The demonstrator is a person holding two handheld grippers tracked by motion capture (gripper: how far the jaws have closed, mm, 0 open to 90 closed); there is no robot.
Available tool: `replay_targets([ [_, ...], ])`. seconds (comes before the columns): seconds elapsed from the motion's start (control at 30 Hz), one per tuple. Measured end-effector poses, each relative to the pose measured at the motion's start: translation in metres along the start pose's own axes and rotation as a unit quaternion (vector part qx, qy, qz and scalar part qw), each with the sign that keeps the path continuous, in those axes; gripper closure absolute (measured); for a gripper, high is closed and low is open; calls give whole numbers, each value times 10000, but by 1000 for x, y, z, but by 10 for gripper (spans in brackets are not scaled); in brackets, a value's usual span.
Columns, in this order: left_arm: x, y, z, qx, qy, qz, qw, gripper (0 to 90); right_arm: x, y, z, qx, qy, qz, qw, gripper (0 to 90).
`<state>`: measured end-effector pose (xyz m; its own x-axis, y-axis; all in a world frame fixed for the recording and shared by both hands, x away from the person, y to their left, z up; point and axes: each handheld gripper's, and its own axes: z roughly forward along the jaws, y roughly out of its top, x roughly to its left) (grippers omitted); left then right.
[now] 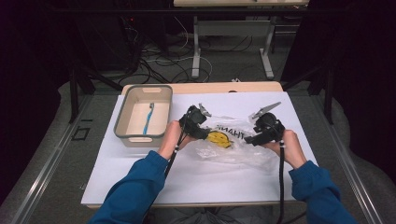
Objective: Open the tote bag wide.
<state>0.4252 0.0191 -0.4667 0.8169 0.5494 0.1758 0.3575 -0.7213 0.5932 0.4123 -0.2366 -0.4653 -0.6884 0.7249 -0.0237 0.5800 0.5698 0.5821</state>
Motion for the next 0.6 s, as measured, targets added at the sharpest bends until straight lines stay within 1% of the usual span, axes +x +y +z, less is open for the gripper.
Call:
replay_targets([
  [0.03, -6, 0, -1, -52, -170, 72, 9998, 439, -2, 3, 8, 20, 23, 80, 10000, 363],
  [0.07, -12, 0, -1, -36, -284, 143, 9995, 439, -4, 5, 17, 130, 6, 110, 9999, 347],
  [0.1, -18, 0, 0, -13, -322, 301, 9990, 439, -6, 6, 25, 185, 121, 78, 9997, 338],
  [0.13, -23, -1, 1, 20, -314, 408, 9987, 439, -6, 7, 33, 273, 204, 104, 9994, 325],
  [0.17, -26, -2, 3, 59, -309, 438, 9985, 435, -6, 8, 40, 414, 224, 89, 9989, 310],
  [0.2, -26, -3, 5, 41, -287, 400, 9988, 431, -7, 8, 48, 369, 297, 47, 9989, 296],
  [0.23, -22, -4, 6, 78, -296, 365, 9989, 425, -9, 7, 54, 503, 320, 29, 9982, 293],
  [0.27, -17, -5, 7, 17, -275, 278, 9992, 414, -10, 6, 60, 617, 332, 49, 9975, 302],
  [0.3, -11, -7, 6, -7, -265, 191, 9995, 396, -12, 3, 70, 477, 307, 95, 9983, 319],
  [0.33, -6, -9, 5, -28, -241, 109, 9996, 377, -14, -1, 78, 286, 358, 177, 9988, 349],
  [0.37, -2, -10, 3, -84, -214, 49, 9997, 355, -15, -3, 82, 367, 303, 137, 9988, 378],
  [0.4, 2, -11, -1, -111, -221, -2, 9997, 335, -17, -3, 82, 579, 301, 123, 9978, 405],
  [0.43, 5, -13, -4, -174, -240, -54, 9995, 321, -18, -4, 82, 737, 341, 93, 9967, 422],
  [0.47, 7, -13, -8, -223, -221, -47, 9995, 304, -18, -4, 82, 758, 334, 90, 9965, 446],
  [0.53, 7, -13, -14, -281, -175, -33, 9994, 255, -17, -4, 84, 676, 310, 110, 9972, 456],
  [0.57, 6, -13, -17, -310, -226, -22, 9993, 250, -17, -4, 84, 700, 370, 84, 9968, 457],
  [0.6, 4, -13, -19, -363, -179, -12, 9992, 249, -17, -4, 85, 760, 403, 65, 9963, 458],
])
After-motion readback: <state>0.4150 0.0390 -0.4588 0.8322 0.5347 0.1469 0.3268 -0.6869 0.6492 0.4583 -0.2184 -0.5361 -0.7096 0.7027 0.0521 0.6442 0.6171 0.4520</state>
